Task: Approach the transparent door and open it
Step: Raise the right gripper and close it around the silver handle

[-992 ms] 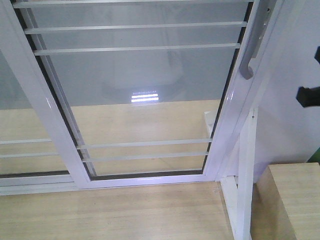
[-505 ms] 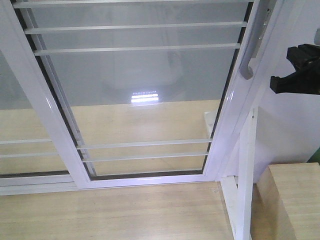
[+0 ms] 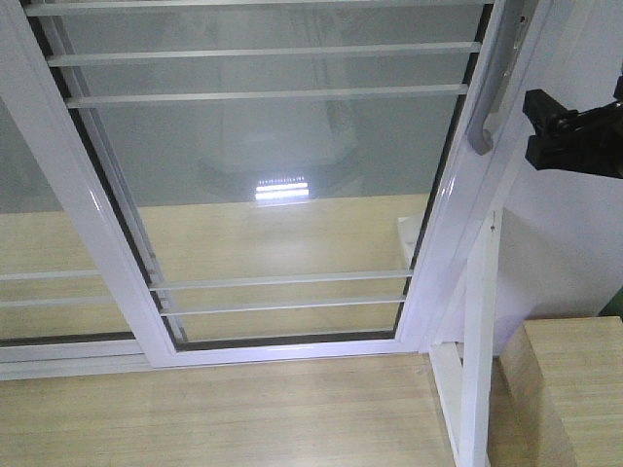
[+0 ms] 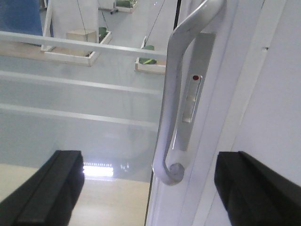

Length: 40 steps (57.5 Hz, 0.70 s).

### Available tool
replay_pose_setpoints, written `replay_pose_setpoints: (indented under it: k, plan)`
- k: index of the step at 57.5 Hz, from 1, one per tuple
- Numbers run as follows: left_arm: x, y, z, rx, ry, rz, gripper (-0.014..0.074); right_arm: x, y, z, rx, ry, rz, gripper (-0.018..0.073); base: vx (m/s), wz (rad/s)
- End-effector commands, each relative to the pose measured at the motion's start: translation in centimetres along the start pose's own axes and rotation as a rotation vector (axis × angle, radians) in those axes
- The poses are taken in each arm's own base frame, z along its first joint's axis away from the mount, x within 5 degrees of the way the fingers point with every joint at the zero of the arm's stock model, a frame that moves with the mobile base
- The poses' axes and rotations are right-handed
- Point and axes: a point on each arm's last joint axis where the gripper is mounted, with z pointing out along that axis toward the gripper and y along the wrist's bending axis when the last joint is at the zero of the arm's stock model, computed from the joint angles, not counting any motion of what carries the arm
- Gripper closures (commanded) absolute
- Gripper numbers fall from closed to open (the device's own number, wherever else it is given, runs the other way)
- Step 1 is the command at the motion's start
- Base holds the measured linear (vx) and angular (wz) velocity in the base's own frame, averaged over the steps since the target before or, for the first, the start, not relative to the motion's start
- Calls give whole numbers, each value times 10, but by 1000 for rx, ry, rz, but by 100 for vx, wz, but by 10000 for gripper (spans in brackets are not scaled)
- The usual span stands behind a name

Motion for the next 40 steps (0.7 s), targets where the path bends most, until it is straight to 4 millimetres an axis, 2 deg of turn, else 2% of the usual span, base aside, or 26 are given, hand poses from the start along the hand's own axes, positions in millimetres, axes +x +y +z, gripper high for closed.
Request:
replay_pose_setpoints:
  k: [1,10,18,31,40]
  plan:
    - [-20,0,0,-2,-119,-17,9,-22,-3,6,27,-177,18,-86,0,0]
    - [-20,0,0,-2,-119,-17,6,-23,-7,31,59,-183,100,-41,0,0]
    - [-20,0,0,-2,-119,-17,6,-27,-16,71,84,-149,105,-4,0,0]
    - [-19,0,0,-1,-99,-17,6,-36,-31,132,110,-132,75,-1,0,0]
    - [-18,0,0,0,-88,-17,6,-34,-33,168,105,-112,94,1,0,0]
